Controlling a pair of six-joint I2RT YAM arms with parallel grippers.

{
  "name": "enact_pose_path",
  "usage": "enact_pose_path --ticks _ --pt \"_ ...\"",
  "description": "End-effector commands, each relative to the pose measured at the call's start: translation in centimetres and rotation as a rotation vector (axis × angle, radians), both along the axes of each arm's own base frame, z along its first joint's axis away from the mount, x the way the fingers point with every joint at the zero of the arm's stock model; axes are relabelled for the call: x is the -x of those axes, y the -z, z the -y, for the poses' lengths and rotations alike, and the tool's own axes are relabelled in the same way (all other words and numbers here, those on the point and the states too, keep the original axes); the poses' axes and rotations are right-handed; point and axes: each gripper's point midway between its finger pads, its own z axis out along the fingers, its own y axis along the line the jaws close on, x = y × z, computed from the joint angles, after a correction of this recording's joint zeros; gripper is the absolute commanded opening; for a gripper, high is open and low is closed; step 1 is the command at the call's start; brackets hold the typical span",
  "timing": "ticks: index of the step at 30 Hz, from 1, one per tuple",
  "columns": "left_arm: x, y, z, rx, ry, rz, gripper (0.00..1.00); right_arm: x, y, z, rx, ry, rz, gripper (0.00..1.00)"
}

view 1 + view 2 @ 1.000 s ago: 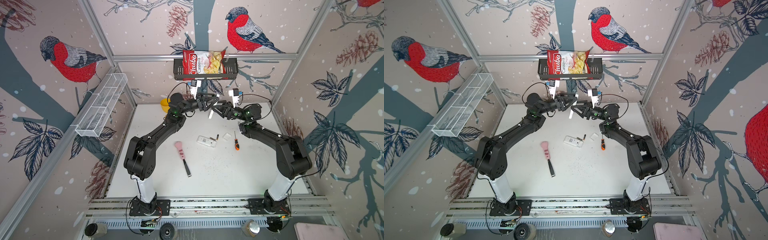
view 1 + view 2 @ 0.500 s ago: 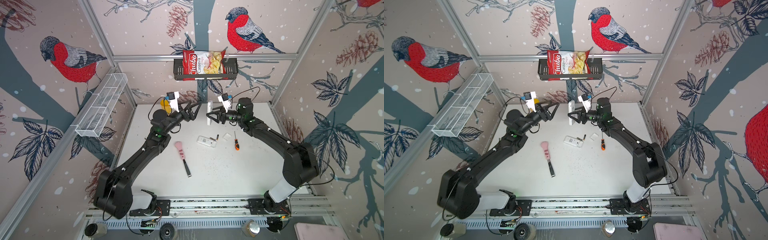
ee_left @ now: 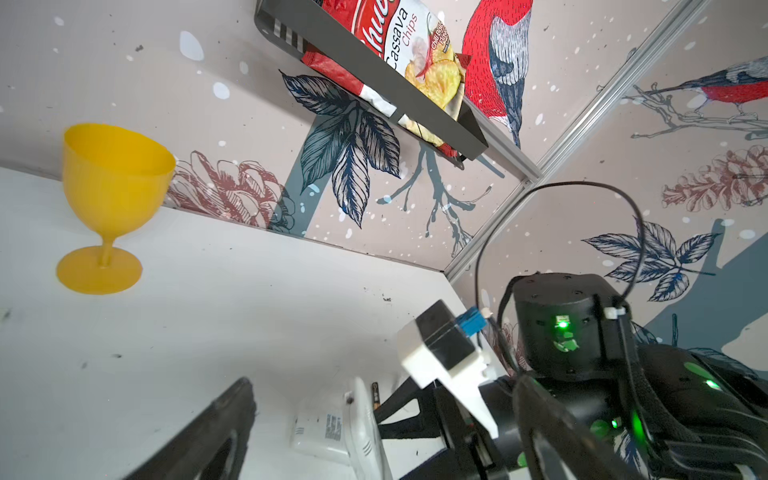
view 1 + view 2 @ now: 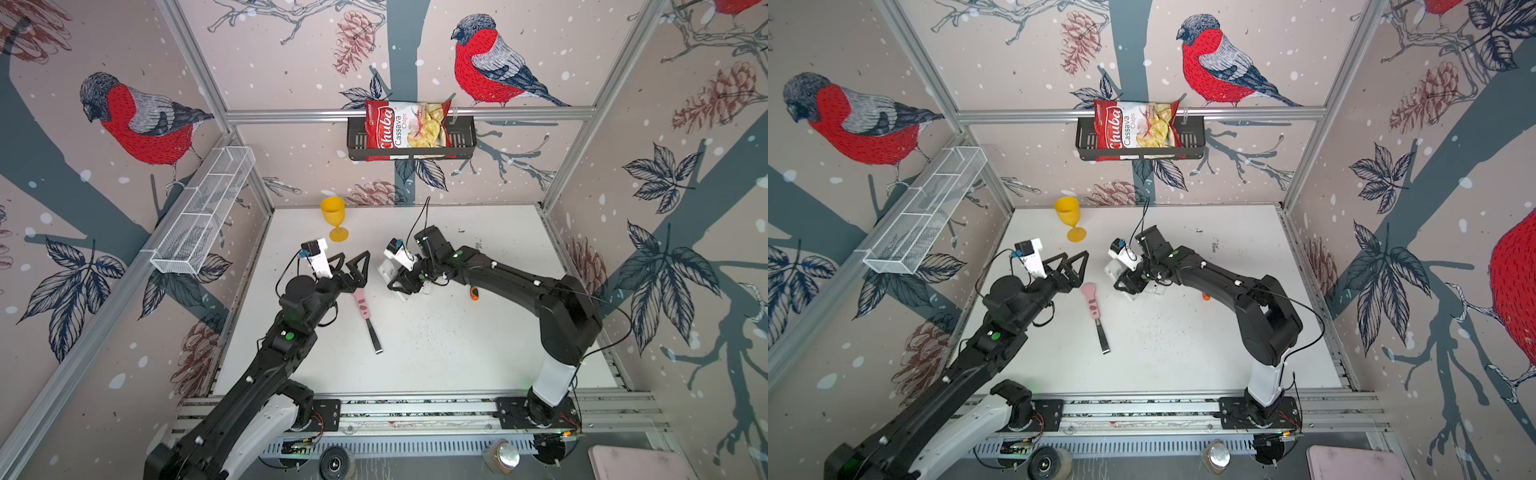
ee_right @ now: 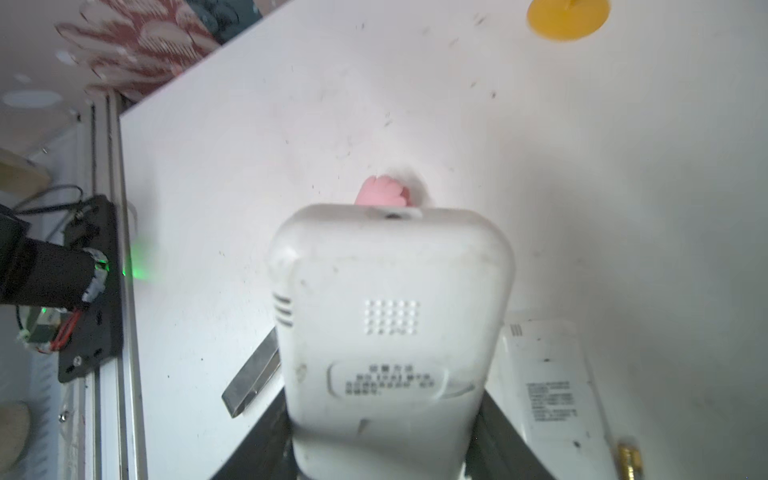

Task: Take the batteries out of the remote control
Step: 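Lower the grey remote onto the table with the right gripper while the left gripper withdraws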

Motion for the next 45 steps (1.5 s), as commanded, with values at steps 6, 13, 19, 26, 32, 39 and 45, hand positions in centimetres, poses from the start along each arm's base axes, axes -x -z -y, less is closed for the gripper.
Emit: enact_pose_path --ticks 6,13,19,26,32,39,45 --pt "3.0 3.0 -2.4 -0.046 -0.057 -0.070 0.96 1.1 6.7 0.7 0.317 -0.023 0.027 0.21" --pt "4.2 3.2 -2.8 -0.044 -0.051 -0.082 0.96 0.4 9.2 2.3 0.469 -0.038 0.007 0.23" --pt "4.8 2.9 -2.8 -0.040 -0.035 -0.090 0.96 -0.1 11.3 3.4 0.559 -0.055 0.000 0.24" --pt "5.3 3.1 -3.0 -0.027 -0.035 -0.093 0.96 -1.8 12.6 4.5 0.625 -0.052 0.030 0.24" --pt "5.3 3.5 -3.1 -0.031 -0.043 -0.107 0.96 -3.1 14.0 6.1 0.660 -0.091 0.037 0.29" --pt "5.1 4.1 -3.2 -0.050 -0.053 -0.119 0.96 -3.8 13.5 6.2 0.624 -0.128 0.047 0.48" --pt "4.9 4.1 -3.1 -0.075 -0.049 -0.129 0.96 -2.5 12.5 5.0 0.564 -0.169 0.063 0.70"
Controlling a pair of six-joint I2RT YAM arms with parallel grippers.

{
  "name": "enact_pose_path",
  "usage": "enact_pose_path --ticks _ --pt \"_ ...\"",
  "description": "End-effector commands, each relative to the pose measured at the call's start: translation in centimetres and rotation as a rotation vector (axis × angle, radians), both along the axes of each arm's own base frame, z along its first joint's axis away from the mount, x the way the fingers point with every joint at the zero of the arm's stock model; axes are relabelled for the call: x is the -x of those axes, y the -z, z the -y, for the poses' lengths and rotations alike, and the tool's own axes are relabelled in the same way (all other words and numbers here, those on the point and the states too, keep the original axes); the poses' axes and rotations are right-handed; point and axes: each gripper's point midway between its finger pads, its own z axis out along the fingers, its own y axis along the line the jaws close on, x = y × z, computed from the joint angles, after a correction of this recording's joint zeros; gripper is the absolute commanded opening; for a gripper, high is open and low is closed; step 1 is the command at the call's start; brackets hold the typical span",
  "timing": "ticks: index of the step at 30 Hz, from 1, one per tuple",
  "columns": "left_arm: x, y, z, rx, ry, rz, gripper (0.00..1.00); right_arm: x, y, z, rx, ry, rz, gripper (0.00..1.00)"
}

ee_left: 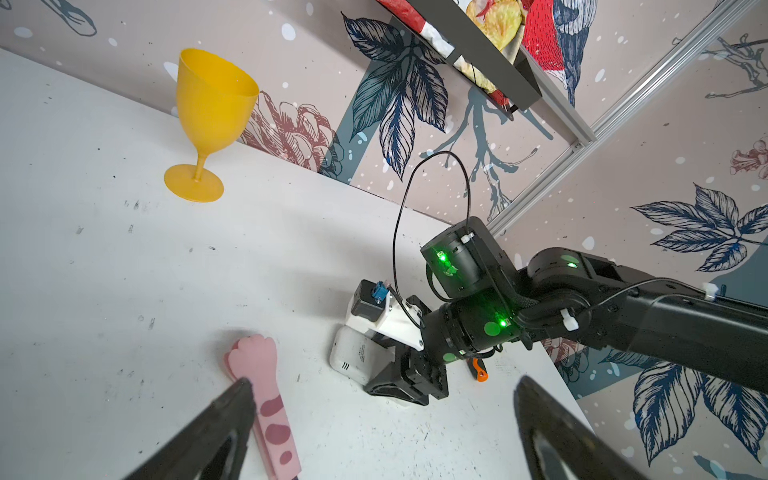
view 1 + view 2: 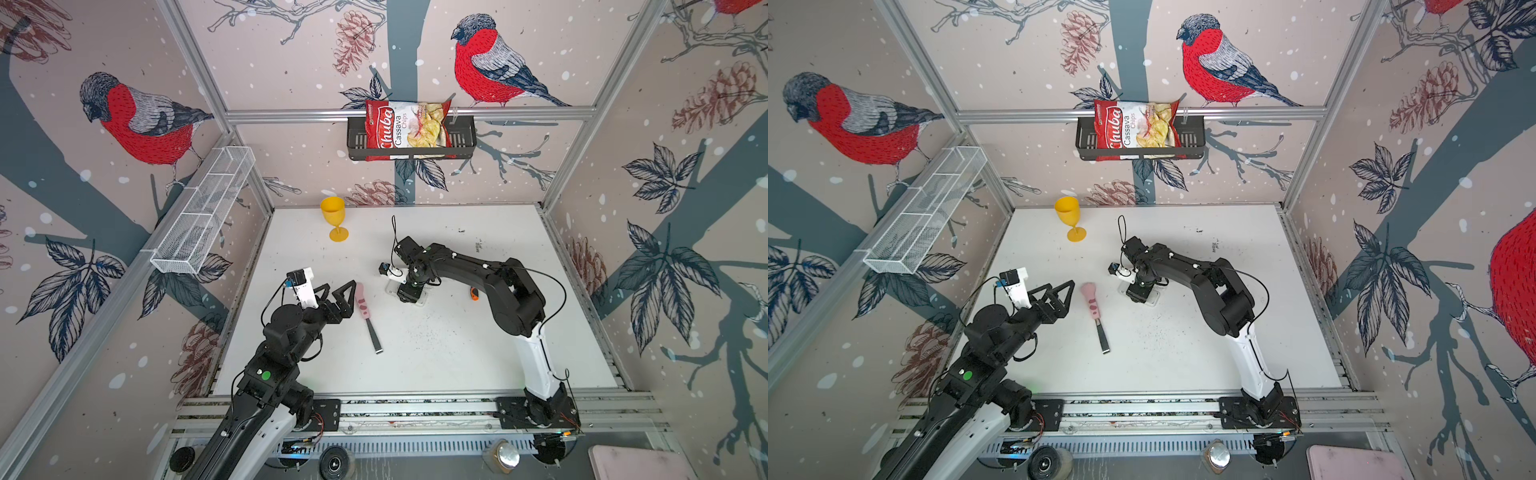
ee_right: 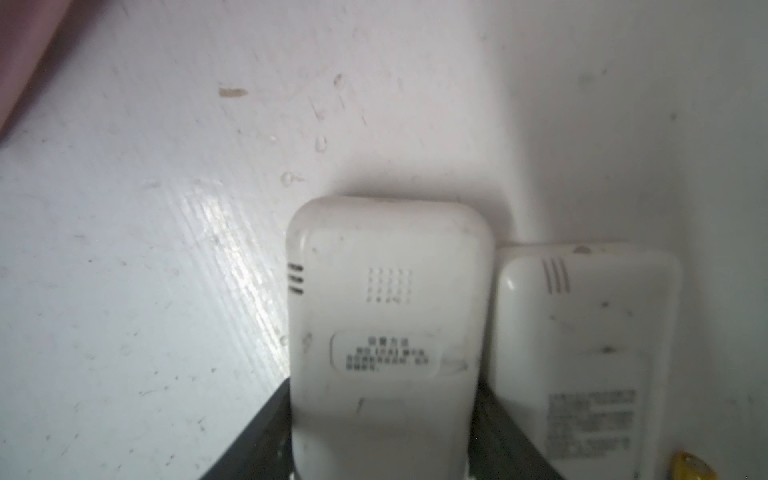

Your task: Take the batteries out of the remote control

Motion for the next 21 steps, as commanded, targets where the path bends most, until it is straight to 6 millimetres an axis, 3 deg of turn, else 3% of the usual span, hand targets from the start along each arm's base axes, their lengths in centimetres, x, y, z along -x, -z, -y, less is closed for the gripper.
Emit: enact_pose_path --ticks 1,8,13,18,21 --pt "0.0 -0.3 -0.1 -0.028 0.001 0.012 0.96 1.5 0.4 0.8 0.045 -0.047 -0.013 0.71" --pt "-0.1 -0.3 0.2 -0.071 0.020 -0.013 0.96 3.2 0.0 0.4 0.044 -0.073 -0.028 0.73" --pt "-0.1 -1.0 0.3 -0.123 0.037 -0.005 0.96 2.4 -1.0 0.2 0.027 -0.040 0.018 0.75" --pt "-0.2 -3.3 0.9 -0.226 0.087 0.038 0.96 1.6 -4.6 -0.4 -0.090 -0.002 0.094 0.81" --pt "-0.3 -4.4 2.4 -0.294 0.186 0.062 0.96 1.8 -6.7 -0.9 -0.188 0.010 0.114 0.81"
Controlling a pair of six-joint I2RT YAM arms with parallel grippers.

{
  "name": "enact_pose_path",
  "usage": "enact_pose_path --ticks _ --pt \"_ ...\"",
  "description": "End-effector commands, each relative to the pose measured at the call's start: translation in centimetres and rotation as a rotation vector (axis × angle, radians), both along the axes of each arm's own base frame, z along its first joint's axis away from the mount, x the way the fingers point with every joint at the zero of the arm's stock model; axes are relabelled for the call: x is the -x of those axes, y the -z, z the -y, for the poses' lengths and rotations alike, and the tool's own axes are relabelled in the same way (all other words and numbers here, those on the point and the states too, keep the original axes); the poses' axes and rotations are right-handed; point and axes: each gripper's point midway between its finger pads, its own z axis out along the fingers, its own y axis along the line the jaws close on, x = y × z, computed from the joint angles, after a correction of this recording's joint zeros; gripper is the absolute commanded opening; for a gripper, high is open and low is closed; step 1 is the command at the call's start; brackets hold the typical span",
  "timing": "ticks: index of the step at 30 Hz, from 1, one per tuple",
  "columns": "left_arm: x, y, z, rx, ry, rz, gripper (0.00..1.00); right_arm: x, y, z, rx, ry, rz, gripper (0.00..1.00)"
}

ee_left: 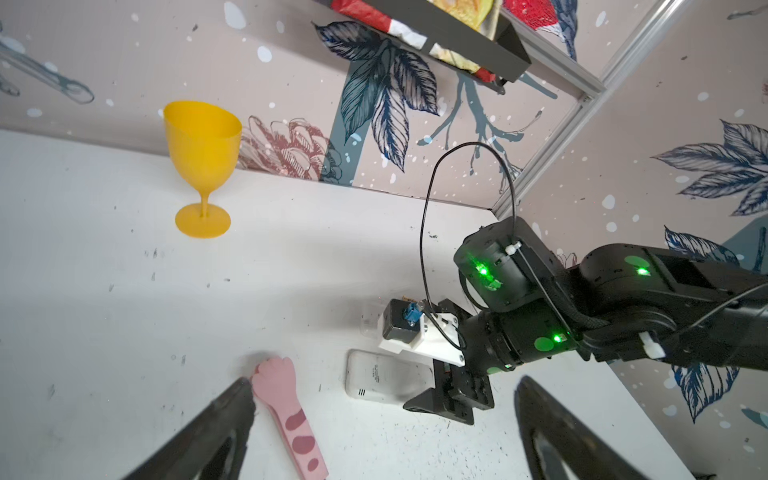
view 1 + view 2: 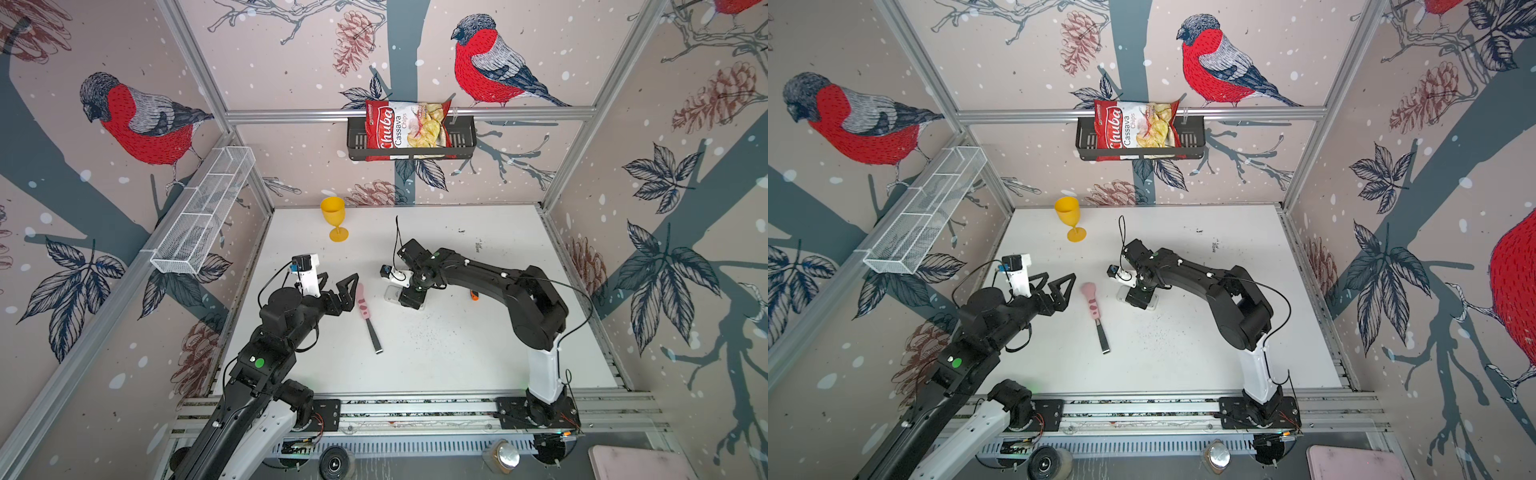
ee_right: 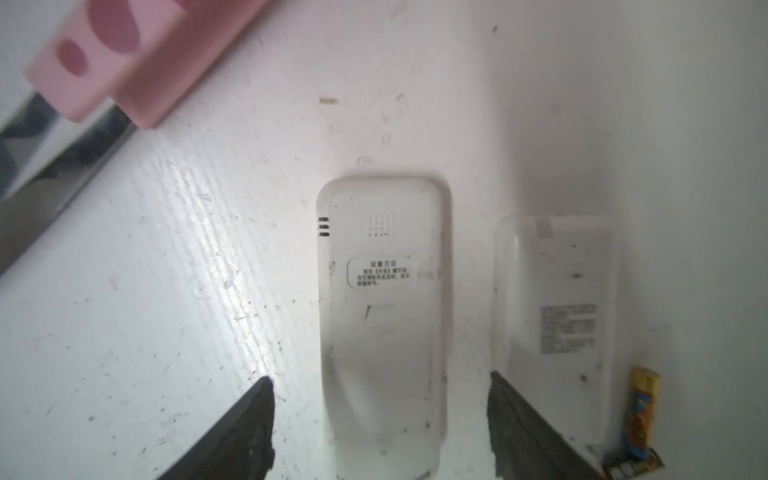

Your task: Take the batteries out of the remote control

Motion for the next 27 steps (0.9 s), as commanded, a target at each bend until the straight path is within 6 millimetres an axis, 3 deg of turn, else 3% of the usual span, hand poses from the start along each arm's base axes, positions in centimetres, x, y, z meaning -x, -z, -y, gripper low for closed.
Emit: enact_pose_path --ticks 1,10,14,21,23,24,27 --pt "0.3 -0.3 2.1 -0.126 0.158 0.029 0.96 -0.1 -2.4 -1.2 -0.131 0.024 0.023 0.81" --pt "-0.3 -0.6 6.4 -0.359 0.467 0.080 0.96 -0.8 -7.5 1.3 -0.425 0.206 0.043 0.81" --pt "-1.5 1.4 6.7 -0.513 0.523 0.075 0.96 -0.5 -10.0 3.8 -0.598 0.295 0.020 0.81" --pt "-3.0 2.4 8.0 -0.697 0.639 0.177 0.96 -1.6 -14.8 9.3 -0.916 0.524 0.026 0.85" --pt "-3.2 3.3 9.2 -0.724 0.704 0.195 0.96 -1.8 -14.8 10.5 -0.962 0.573 -0.002 0.85" --pt "-3.3 3.9 9.7 -0.743 0.738 0.200 0.96 -1.5 -15.8 11.0 -1.003 0.575 0.004 0.85" --pt "-3.6 6.6 11.2 -0.807 0.849 0.187 0.96 -0.8 -15.9 12.0 -1.067 0.572 -0.043 0.86"
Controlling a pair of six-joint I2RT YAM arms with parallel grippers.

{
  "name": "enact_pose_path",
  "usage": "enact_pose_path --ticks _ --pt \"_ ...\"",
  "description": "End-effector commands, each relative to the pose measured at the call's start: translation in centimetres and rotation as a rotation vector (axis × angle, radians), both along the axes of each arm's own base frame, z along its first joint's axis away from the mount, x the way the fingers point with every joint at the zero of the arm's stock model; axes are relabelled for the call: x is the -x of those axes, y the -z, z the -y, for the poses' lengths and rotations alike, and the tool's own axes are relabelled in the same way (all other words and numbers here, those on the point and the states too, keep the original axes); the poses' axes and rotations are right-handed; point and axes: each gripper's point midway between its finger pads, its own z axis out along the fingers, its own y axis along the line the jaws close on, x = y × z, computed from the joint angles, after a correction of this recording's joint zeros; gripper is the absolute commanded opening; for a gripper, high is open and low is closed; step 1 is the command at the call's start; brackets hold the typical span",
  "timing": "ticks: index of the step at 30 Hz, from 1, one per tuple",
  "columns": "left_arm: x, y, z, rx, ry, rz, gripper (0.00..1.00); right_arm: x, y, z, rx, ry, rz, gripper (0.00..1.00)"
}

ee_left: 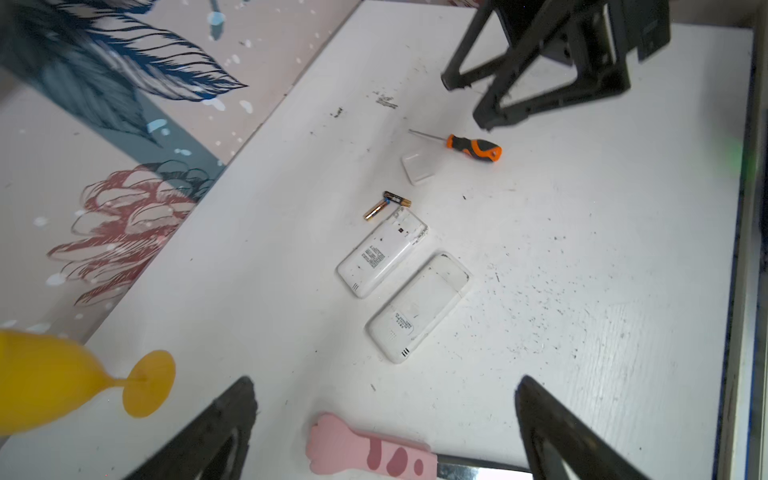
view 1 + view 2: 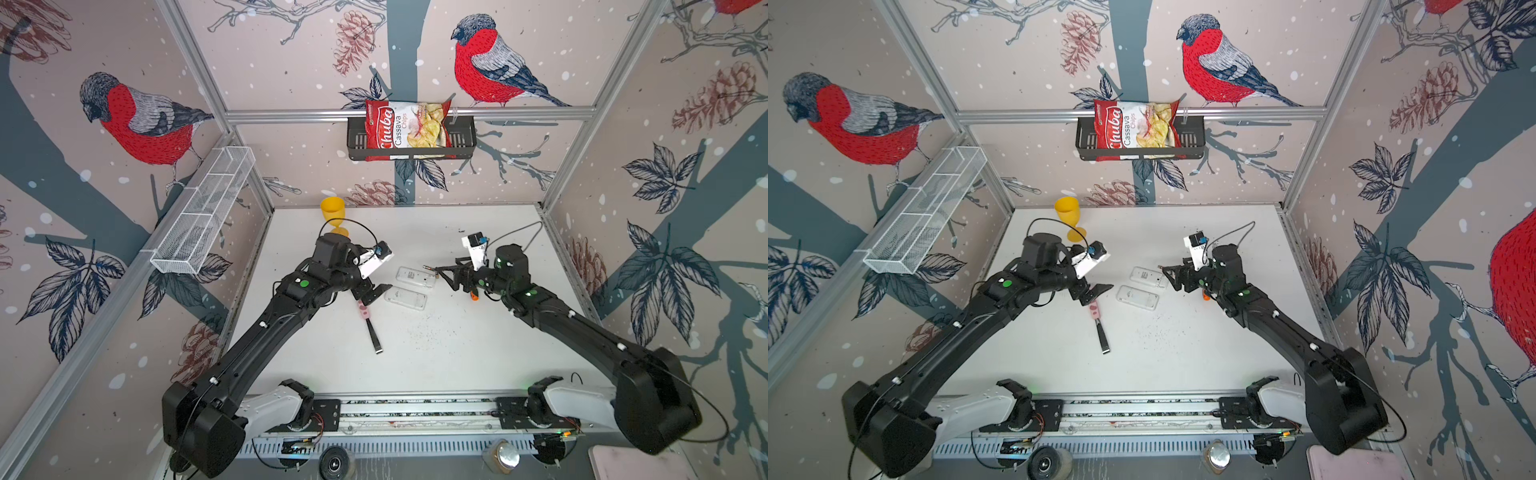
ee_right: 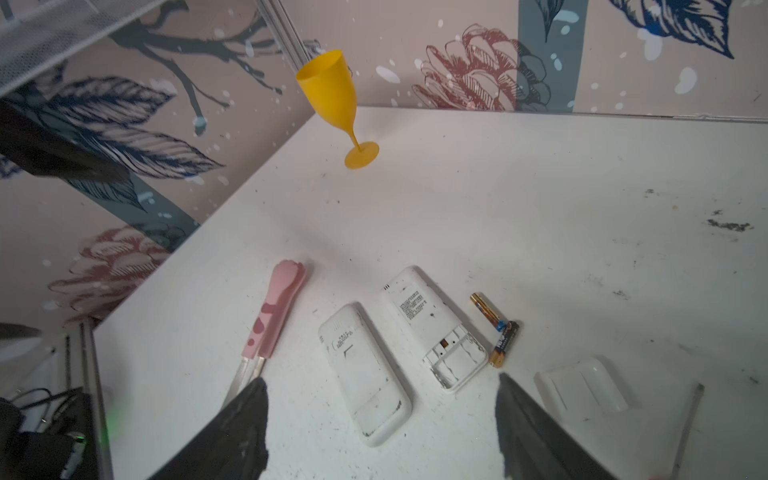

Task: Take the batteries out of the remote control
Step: 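Grasp the grey remote with the left gripper while the right gripper approaches its end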

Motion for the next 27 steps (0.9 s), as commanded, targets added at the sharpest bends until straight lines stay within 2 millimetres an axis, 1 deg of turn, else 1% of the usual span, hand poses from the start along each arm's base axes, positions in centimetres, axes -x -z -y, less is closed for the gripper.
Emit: enact_pose_path --ticks 1,3,7,9,14,16,20,23,27 --pt "0.3 2.3 1.6 -0.095 0.165 0.027 0.96 0.7 -2.3 0.0 -0.175 -0.041 -0.003 0.86" --pt "0.1 4.2 2.1 -0.147 0.222 0.013 0.96 1.1 -2.0 0.7 -0.215 -0.048 -0.015 0.86" --pt "-1.2 6.3 2.9 -0.176 0.262 0.020 0.96 1.2 -0.9 1.9 -0.239 -0.007 -0.039 0.86" --pt "-1.8 7.6 3.3 -0.209 0.285 -0.016 0.95 1.1 -0.5 2.4 -0.264 0.025 -0.047 0.86" --pt "-2.9 11.5 3.7 -0.330 0.323 -0.105 0.91 1.2 -0.5 3.2 -0.279 0.052 -0.051 0.87" --pt "-3.3 12.6 3.9 -0.340 0.323 -0.118 0.90 1.2 -0.4 3.6 -0.281 0.062 -0.052 0.87" --pt "-3.4 15.8 3.7 -0.408 0.341 -0.189 0.89 1.2 -0.4 4.1 -0.285 0.073 -0.057 0.87" --pt "-3.3 17.3 3.6 -0.435 0.348 -0.211 0.89 1.2 -0.4 4.5 -0.291 0.085 -0.053 0.87" --pt "-3.4 18.8 3.6 -0.463 0.353 -0.234 0.88 1.2 -0.4 4.6 -0.293 0.085 -0.052 0.87"
